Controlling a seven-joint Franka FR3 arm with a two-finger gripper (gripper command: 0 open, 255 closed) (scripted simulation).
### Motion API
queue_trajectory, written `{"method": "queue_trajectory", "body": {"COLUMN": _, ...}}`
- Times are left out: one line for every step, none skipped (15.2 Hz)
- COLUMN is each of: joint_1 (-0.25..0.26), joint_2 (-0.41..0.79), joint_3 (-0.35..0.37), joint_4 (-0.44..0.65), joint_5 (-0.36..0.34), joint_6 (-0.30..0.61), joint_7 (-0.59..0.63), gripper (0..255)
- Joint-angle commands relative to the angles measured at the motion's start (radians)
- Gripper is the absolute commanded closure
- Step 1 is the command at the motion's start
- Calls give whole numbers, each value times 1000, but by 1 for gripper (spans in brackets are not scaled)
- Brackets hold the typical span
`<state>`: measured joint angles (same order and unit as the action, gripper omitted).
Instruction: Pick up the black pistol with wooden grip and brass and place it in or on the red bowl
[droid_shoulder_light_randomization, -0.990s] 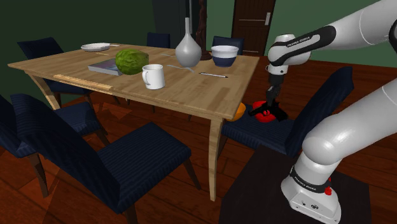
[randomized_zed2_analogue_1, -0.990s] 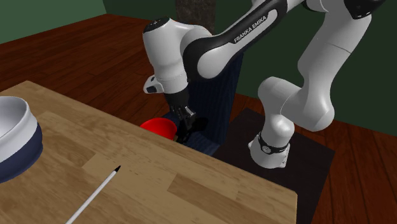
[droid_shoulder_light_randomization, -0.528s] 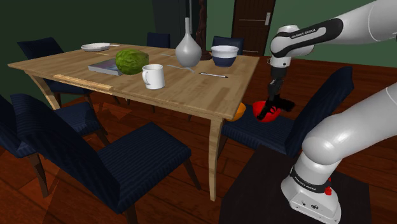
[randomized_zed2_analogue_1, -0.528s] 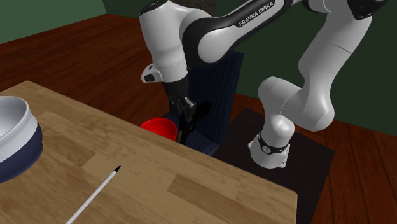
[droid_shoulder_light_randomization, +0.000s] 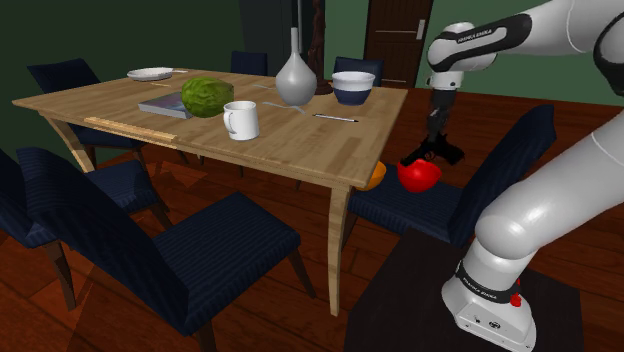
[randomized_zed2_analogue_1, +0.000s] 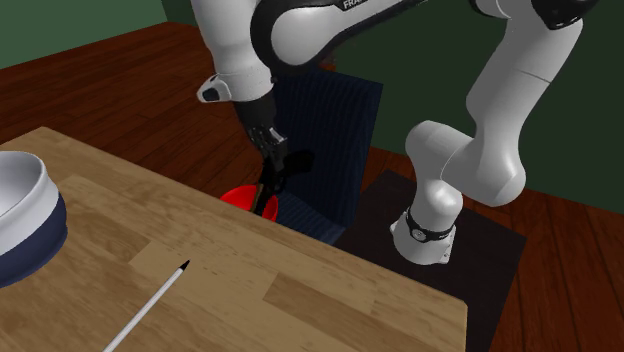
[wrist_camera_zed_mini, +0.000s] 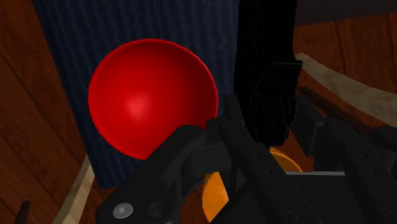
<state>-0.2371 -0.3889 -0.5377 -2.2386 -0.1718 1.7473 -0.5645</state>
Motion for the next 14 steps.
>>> {"method": "queue_trajectory", "body": {"joint_1": 4, "joint_2": 63, "joint_3": -33, "joint_4": 93, "joint_5": 16, "joint_6": -31, "joint_7": -49, "gripper": 255}}
{"method": "queue_trajectory", "body": {"joint_1": 6, "joint_2": 95, "joint_3": -50, "joint_4": 137, "joint_5": 26, "joint_6": -45, "joint_7": -74, "gripper": 255}}
{"method": "queue_trajectory", "body": {"joint_1": 6, "joint_2": 129, "joint_3": -67, "joint_4": 182, "joint_5": 38, "joint_6": -59, "joint_7": -100, "gripper": 255}}
{"method": "queue_trajectory", "body": {"joint_1": 6, "joint_2": 164, "joint_3": -84, "joint_4": 229, "joint_5": 51, "joint_6": -73, "joint_7": -126, "gripper": 255}}
{"method": "queue_trajectory", "body": {"joint_1": 6, "joint_2": 200, "joint_3": -101, "joint_4": 276, "joint_5": 66, "joint_6": -89, "joint_7": -153, "gripper": 255}}
{"method": "queue_trajectory", "body": {"joint_1": 3, "joint_2": 238, "joint_3": -118, "joint_4": 326, "joint_5": 83, "joint_6": -105, "joint_7": -182, "gripper": 255}}
{"method": "queue_trajectory", "body": {"joint_1": 0, "joint_2": 279, "joint_3": -135, "joint_4": 377, "joint_5": 103, "joint_6": -122, "joint_7": -211, "gripper": 255}}
{"method": "queue_trajectory", "body": {"joint_1": -6, "joint_2": 320, "joint_3": -152, "joint_4": 428, "joint_5": 124, "joint_6": -140, "joint_7": -240, "gripper": 255}}
{"method": "queue_trajectory", "body": {"joint_1": -8, "joint_2": 319, "joint_3": -150, "joint_4": 414, "joint_5": 123, "joint_6": -127, "joint_7": -240, "gripper": 255}}
{"method": "queue_trajectory", "body": {"joint_1": -9, "joint_2": 319, "joint_3": -150, "joint_4": 401, "joint_5": 123, "joint_6": -113, "joint_7": -240, "gripper": 255}}
{"method": "queue_trajectory", "body": {"joint_1": -9, "joint_2": 320, "joint_3": -150, "joint_4": 388, "joint_5": 123, "joint_6": -100, "joint_7": -240, "gripper": 255}}
{"method": "queue_trajectory", "body": {"joint_1": -9, "joint_2": 320, "joint_3": -151, "joint_4": 375, "joint_5": 123, "joint_6": -87, "joint_7": -240, "gripper": 255}}
{"method": "queue_trajectory", "body": {"joint_1": -9, "joint_2": 321, "joint_3": -151, "joint_4": 362, "joint_5": 124, "joint_6": -73, "joint_7": -240, "gripper": 255}}
{"method": "queue_trajectory", "body": {"joint_1": -10, "joint_2": 322, "joint_3": -152, "joint_4": 349, "joint_5": 124, "joint_6": -60, "joint_7": -240, "gripper": 255}}
